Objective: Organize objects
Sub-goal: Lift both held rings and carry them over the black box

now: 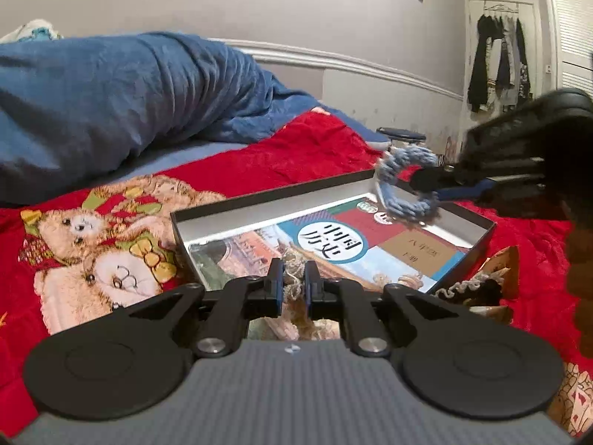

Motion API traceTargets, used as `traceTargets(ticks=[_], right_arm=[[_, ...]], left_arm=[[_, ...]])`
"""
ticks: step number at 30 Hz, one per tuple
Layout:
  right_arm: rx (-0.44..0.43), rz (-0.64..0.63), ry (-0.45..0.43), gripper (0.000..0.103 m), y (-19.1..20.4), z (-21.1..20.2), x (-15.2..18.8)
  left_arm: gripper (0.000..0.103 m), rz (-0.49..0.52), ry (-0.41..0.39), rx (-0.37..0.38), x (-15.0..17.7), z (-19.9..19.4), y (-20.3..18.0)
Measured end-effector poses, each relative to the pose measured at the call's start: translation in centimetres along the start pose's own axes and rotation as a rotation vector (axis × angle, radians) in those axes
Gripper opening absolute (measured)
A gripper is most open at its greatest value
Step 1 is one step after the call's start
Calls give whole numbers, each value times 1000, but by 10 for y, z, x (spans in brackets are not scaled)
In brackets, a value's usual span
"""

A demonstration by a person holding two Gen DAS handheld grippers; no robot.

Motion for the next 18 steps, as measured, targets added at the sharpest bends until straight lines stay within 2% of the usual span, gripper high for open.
traceTargets(ticks=[5,13,18], right_arm=[[30,-74,32,12,11,-7,7],[67,-176,105,12,28,18,22],[62,-169,144,12,27,27,28]], left_arm=[[18,8,23,-23,3,2,0],[18,-17,72,-24,10,12,8],[19,-35,97,-25,14,17,13]])
Point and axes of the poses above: each gripper's, at about its wrist camera, not at the fingertips, and z roughly the way its jaws point, y to its left, x to its underside, the point moved 9 cm from there along z, roughly the way its jaws point
